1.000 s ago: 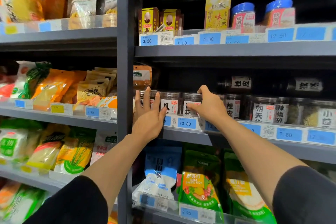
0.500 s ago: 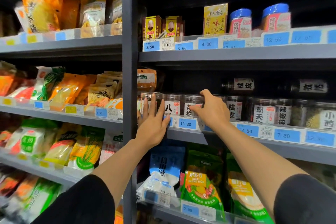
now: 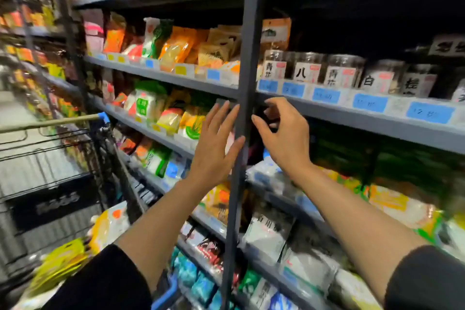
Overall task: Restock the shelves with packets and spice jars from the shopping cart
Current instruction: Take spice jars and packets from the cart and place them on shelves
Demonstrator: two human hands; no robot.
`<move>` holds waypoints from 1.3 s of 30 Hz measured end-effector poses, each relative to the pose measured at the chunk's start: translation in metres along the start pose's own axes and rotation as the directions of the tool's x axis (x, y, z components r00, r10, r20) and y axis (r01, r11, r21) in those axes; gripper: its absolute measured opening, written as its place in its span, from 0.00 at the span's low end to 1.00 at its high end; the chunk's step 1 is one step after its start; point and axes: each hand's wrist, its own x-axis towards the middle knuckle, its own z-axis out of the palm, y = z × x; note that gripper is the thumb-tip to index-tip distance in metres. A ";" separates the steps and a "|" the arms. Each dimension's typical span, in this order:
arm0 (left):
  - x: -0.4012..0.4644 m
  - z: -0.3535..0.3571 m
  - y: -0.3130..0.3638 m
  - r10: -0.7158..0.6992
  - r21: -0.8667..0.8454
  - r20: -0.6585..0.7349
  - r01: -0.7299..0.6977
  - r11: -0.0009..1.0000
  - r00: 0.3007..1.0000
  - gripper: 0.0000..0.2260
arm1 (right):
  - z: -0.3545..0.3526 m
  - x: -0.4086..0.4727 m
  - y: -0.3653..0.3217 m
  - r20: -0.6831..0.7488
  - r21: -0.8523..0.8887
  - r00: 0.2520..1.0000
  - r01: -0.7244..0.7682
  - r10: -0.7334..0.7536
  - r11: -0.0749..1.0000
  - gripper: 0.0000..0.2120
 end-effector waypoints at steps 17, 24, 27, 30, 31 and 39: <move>-0.329 -0.177 -0.170 -0.841 0.477 -0.109 0.770 0.424 0.531 0.29 | 0.283 -0.214 -0.129 0.836 0.226 0.545 -0.237 -0.063 0.945 0.15; -0.378 -0.142 -0.237 -0.959 0.479 0.103 0.833 0.279 0.262 0.31 | 0.362 -0.264 -0.091 0.977 -0.035 0.198 -0.230 0.082 0.973 0.14; -0.394 -0.117 -0.253 -0.953 0.454 0.202 0.840 0.297 0.227 0.31 | 0.385 -0.284 -0.071 0.975 -0.163 0.106 -0.263 0.197 0.951 0.10; -0.409 -0.091 -0.259 -0.942 0.448 0.302 0.851 0.275 0.145 0.34 | 0.400 -0.305 -0.051 0.960 -0.271 0.003 -0.247 0.280 0.930 0.16; -0.413 -0.083 -0.261 -0.938 0.444 0.324 0.856 0.265 0.122 0.34 | 0.404 -0.311 -0.045 0.953 -0.297 -0.021 -0.229 0.301 0.927 0.19; -0.417 -0.031 -0.297 -0.967 0.391 0.243 0.905 0.168 0.074 0.35 | 0.447 -0.339 -0.026 0.896 -0.434 -0.010 -0.225 0.444 0.872 0.32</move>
